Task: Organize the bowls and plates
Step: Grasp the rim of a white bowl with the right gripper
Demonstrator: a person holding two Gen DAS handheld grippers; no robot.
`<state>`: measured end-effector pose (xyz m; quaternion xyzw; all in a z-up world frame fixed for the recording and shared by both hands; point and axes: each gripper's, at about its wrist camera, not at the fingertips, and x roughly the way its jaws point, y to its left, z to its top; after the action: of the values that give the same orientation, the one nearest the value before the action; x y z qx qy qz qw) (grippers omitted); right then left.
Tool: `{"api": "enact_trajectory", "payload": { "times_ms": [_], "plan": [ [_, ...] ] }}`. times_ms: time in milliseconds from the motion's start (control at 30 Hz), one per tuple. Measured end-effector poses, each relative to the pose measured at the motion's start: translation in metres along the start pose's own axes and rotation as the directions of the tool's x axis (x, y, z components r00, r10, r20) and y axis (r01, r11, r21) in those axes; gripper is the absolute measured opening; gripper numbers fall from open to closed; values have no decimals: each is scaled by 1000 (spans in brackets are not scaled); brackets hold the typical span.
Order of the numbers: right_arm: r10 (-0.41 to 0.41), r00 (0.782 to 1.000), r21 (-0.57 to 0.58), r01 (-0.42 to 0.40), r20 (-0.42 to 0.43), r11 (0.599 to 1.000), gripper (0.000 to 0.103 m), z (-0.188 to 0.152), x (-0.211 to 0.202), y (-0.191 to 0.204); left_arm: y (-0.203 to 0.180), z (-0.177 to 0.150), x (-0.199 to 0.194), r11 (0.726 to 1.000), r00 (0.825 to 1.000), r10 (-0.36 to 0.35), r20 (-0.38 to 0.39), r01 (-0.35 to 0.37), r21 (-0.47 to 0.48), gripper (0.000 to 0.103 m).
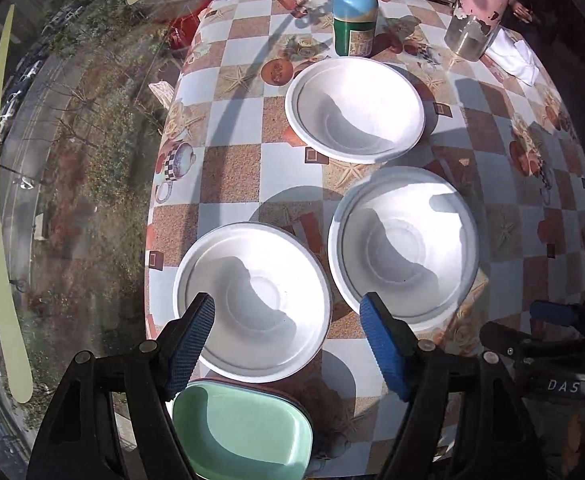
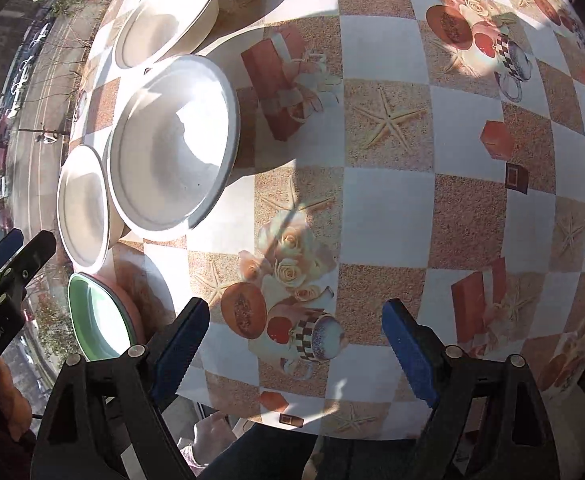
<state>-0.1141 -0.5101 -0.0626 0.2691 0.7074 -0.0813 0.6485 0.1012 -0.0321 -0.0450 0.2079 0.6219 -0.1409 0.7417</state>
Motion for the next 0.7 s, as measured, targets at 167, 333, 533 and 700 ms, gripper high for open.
{"api": "enact_trajectory", "payload": {
  "times_ms": [167, 333, 533, 700],
  "plan": [
    [10, 1000, 6, -11, 24, 1000, 89, 26, -1, 11, -10, 30, 17, 1000, 1000, 7, -24, -8, -9, 78],
    [7, 1000, 22, -8, 5, 1000, 89, 40, 4, 33, -21, 50, 48, 999, 996, 34, -77, -32, 24, 78],
    [40, 999, 38, -39, -25, 999, 85, 44, 15, 39, -35, 60, 77, 998, 989, 34, -143, -26, 55, 78],
    [85, 994, 49, -82, -66, 995, 47, 42, 24, 34, -53, 59, 93, 996, 974, -10, -224, 29, 83, 55]
  ]
}}
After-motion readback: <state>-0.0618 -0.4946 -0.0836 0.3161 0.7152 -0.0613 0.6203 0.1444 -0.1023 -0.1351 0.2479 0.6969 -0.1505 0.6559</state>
